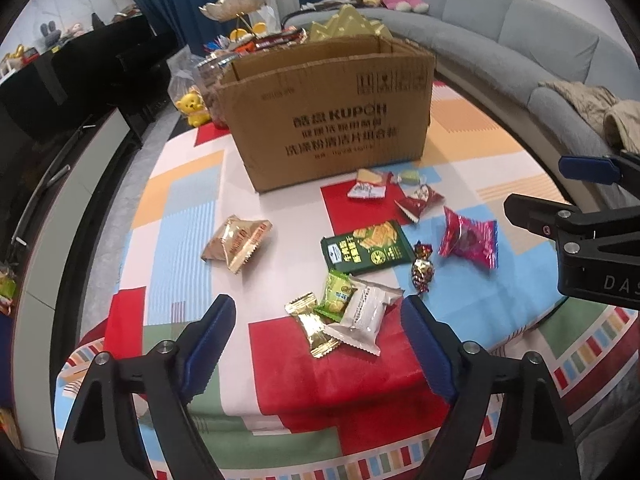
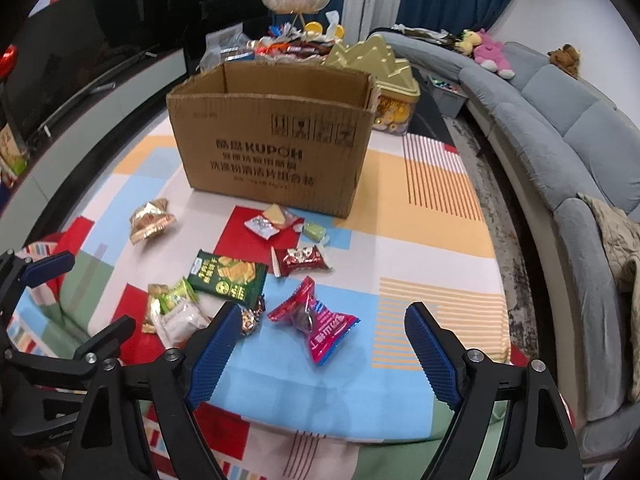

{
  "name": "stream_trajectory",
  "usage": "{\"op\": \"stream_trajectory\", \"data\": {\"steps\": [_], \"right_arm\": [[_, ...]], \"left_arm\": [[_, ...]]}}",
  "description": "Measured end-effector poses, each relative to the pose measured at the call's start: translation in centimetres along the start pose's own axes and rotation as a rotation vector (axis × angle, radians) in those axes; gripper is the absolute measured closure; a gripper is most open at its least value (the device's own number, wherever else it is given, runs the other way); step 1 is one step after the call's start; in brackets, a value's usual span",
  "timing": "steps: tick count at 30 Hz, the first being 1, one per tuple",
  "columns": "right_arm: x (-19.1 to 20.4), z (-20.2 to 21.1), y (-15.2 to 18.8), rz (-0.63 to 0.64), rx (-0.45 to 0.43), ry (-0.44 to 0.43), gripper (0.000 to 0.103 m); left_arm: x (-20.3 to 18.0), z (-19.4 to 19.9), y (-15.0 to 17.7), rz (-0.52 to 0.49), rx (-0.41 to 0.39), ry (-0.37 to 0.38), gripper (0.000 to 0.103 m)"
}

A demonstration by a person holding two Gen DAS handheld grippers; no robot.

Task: Organize snacks
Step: 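Move left tool to the white biscuit packet while right tool approaches the pink candy bag, then close left tool on the white biscuit packet while right tool closes on the pink candy bag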

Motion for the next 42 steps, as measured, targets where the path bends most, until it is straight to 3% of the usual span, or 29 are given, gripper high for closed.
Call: {"op": "stream_trajectory", "data": {"steps": [7, 11, 18, 34, 39, 42], "right_arm": [[1.0, -2.3, 0.6, 0.057, 0.045, -0.024, 0.022], [1.3, -3.4, 0.7, 0.091, 0.069, -0.029, 0.029], [1.8, -5.2, 1.1, 0.159, 0.091, -0.046, 0.030], [3.5, -8.8, 1.4, 0.303, 0.125, -0.110, 0.037], [4.0, -10.2, 1.9, 0.345, 0.176, -0.124, 0.045], [4.3, -11.1, 2.3, 0.352, 0.211, -0.134, 0.065]], "left_arm": [[-0.5, -2.6, 0.3, -0.031, 0.058, 0.026, 0.023], [-0.7, -3.9, 0.6, -0.044, 0.087, 0.042, 0.027], [-1.1, -5.8, 0.9, -0.058, 0.121, 0.070, 0.040], [-1.6, -9.1, 1.7, -0.079, 0.226, 0.113, 0.056], [-1.7, -9.9, 1.9, -0.088, 0.258, 0.107, 0.059], [-1.6, -10.0, 1.9, -0.078, 0.254, 0.119, 0.067]]}}
Point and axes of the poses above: each gripper's, at about its wrist camera, not at the fingertips, and z roughly against the way its jaws point, x to its left, y to its underside, the point moved 4 cm from there along -z, roughly the way its jaws point, and after that the axes turned 13 degrees about y, right-handed, at the moved point
